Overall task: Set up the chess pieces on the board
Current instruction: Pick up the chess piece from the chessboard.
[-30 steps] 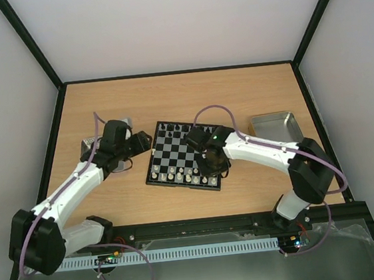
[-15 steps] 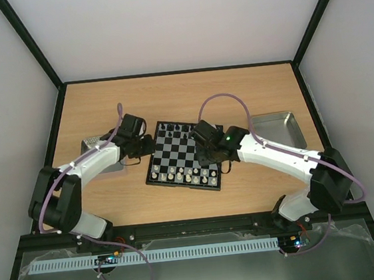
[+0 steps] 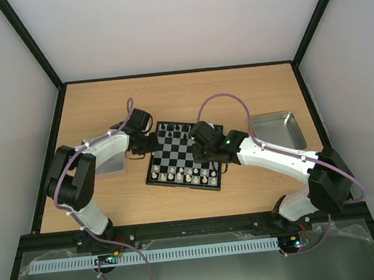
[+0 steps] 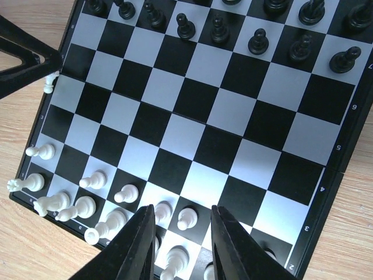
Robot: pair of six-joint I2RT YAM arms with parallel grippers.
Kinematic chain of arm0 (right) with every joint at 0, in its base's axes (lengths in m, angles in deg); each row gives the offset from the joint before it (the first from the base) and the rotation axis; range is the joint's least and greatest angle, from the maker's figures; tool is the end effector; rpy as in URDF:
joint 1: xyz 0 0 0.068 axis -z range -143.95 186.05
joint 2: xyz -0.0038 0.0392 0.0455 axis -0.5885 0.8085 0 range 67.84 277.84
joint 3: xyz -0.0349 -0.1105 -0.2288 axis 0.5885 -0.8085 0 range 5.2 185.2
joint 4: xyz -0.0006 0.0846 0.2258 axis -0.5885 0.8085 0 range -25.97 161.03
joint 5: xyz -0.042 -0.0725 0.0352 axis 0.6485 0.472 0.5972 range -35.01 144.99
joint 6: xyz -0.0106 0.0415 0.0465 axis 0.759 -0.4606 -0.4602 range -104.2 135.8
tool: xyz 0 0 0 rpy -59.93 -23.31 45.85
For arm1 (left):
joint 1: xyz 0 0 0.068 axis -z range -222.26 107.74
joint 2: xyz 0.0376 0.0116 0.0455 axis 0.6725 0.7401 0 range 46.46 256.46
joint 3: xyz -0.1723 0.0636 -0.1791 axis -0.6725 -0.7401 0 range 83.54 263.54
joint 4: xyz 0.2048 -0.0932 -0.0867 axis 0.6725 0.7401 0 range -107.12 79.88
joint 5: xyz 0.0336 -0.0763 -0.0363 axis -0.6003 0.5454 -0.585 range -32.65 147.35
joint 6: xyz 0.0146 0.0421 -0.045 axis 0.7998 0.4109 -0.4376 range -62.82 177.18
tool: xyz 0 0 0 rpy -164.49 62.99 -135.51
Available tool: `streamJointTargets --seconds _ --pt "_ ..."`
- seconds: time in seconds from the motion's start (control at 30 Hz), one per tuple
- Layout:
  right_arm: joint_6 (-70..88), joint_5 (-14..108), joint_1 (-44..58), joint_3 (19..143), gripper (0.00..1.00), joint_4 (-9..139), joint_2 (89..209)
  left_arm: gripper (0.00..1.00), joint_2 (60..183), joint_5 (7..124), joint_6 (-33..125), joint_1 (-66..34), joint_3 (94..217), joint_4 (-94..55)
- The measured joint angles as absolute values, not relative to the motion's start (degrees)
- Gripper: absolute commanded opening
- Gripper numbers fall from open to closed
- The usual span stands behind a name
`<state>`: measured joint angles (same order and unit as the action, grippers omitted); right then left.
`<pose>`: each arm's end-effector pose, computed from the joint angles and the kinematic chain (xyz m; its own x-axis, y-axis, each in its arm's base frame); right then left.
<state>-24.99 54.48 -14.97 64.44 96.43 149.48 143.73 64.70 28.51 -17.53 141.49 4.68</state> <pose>0.1783 0.2210 0.2282 -0.8991 -0.0725 -0.4317 -0.2551 0.8882 0.3821 0.2891 -0.1401 0.1566 -0.9238 -0.0983 -0.3701 0.0318 0.9434 -0.3301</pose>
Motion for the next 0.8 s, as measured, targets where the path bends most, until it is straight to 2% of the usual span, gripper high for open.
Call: streamJointTargets --seconds 0.3,0.43,0.8 --pt "-25.4 54.1 -15.0 63.5 0.25 94.3 149.5 0.26 147.3 62.1 29.1 -16.8 143.4 6.4" --pt "-25.4 54.1 -15.0 63.4 0.25 93.8 149.5 0.17 147.4 61.7 29.2 -16.6 143.6 6.5" --pt "-25.6 54.1 -15.0 62.7 0.24 93.2 149.1 0.14 147.4 61.5 29.5 -16.5 144.0 6.9"
